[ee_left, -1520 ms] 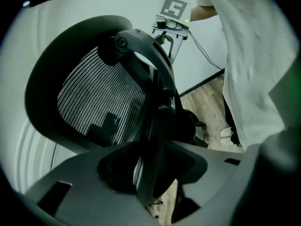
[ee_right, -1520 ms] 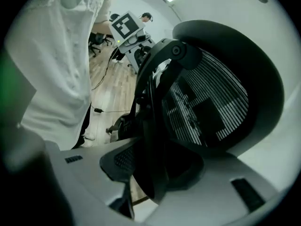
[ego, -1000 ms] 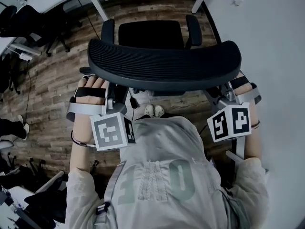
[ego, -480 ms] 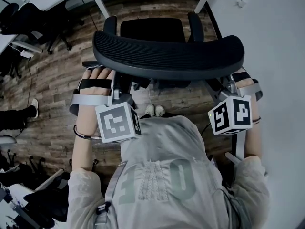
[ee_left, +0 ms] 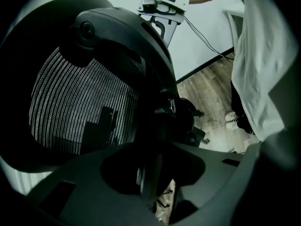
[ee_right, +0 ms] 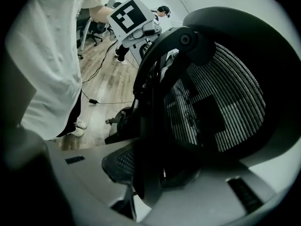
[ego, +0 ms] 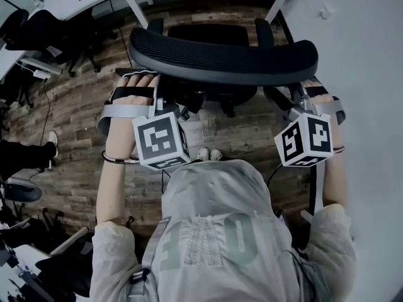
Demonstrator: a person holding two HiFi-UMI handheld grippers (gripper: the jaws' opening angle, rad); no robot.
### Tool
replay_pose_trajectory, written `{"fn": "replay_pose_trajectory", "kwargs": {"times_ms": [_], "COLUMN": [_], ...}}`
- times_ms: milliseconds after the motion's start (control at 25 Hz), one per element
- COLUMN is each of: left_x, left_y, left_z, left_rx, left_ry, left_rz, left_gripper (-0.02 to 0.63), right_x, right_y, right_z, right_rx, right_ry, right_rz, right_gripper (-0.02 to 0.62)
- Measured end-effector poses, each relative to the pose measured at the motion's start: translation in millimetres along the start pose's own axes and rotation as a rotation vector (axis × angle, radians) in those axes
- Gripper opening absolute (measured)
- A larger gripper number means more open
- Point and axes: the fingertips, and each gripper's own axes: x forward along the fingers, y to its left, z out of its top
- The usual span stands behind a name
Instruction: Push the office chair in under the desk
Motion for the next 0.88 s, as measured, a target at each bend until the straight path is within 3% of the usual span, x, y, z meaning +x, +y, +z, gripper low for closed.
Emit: {"fn": "replay_pose_trajectory", "kwargs": {"times_ms": [440,880], "left_x": [63,120], "left_y": [54,100], "left_z": [-12,-12], "left_rx": [0.018,0.012], "left_ry": [-0.016,0.012], "left_rz": [0.010,0.018], "left_gripper": [0.147,0.147], "right_x": [59,110], "right_y": [-57,-112], "right_z": [-15,-40], "right_rx": [0.057,0.041], "right_ry": [-0.005,-0.026], "right_rz": [-0.030,-0.023], "right_gripper": [0.106,0.107]}}
